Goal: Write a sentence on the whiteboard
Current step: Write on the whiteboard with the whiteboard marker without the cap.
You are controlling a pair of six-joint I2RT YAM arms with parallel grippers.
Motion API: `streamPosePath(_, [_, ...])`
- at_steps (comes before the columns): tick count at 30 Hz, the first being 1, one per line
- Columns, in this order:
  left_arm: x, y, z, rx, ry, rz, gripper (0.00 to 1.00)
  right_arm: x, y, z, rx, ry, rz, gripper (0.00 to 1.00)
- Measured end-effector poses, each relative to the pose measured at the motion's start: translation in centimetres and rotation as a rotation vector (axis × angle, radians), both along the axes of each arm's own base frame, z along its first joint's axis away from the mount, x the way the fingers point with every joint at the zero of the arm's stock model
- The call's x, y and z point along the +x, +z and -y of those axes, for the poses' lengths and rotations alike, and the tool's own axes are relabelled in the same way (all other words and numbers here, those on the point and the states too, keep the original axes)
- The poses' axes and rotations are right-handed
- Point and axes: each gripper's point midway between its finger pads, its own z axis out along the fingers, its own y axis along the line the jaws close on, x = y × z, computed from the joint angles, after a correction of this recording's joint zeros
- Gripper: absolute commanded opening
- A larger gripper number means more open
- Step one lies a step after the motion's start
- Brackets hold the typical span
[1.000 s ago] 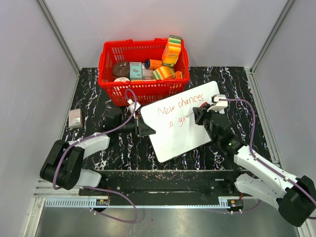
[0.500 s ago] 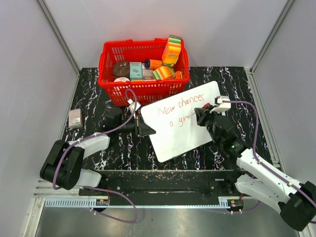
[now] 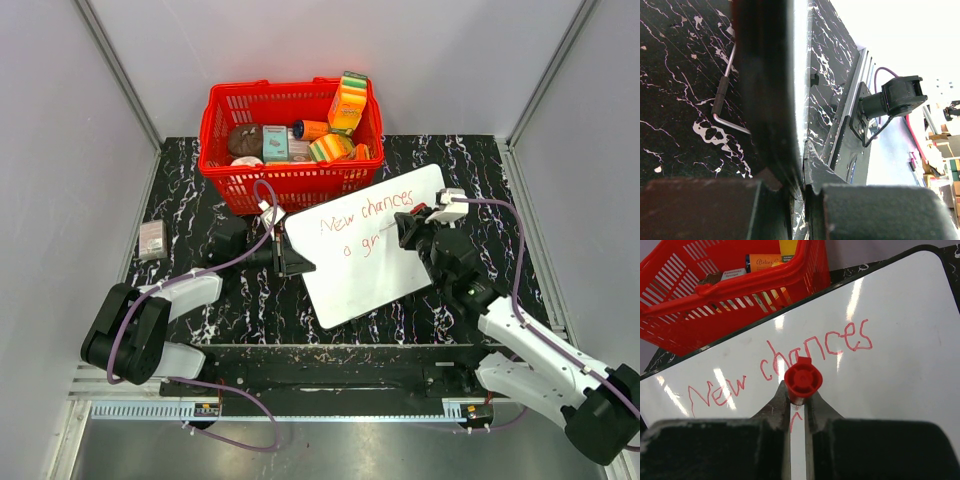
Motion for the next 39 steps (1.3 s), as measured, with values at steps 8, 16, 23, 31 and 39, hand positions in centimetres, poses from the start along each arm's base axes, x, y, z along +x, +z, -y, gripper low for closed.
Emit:
streamPosePath(8, [0.0,0.0,0.0,0.0,0.0,0.0,0.0,0.5,-0.9,0.2,-0.019,-0.012,-0.021,0.0])
streamPosePath(16, [0.0,0.0,0.0,0.0,0.0,0.001,0.0,0.6,-1.1,0.3,-0.023,-0.016,-0.027,0.0])
streamPosePath(23, [0.0,0.0,0.0,0.0,0.0,0.0,0.0,0.7,-1.3,0.3,-0.025,-0.017,-0.03,0.0])
streamPosePath(31, [0.0,0.0,0.0,0.0,0.0,0.001,0.0,0.3,-0.5,0.6,-0.009,-0.017,-0.008,0.0])
streamPosePath(39, [0.0,0.0,0.0,0.0,-0.001,0.001,0.0,0.2,-1.7,0.7,-0.026,-0.017,-0.033,0.0])
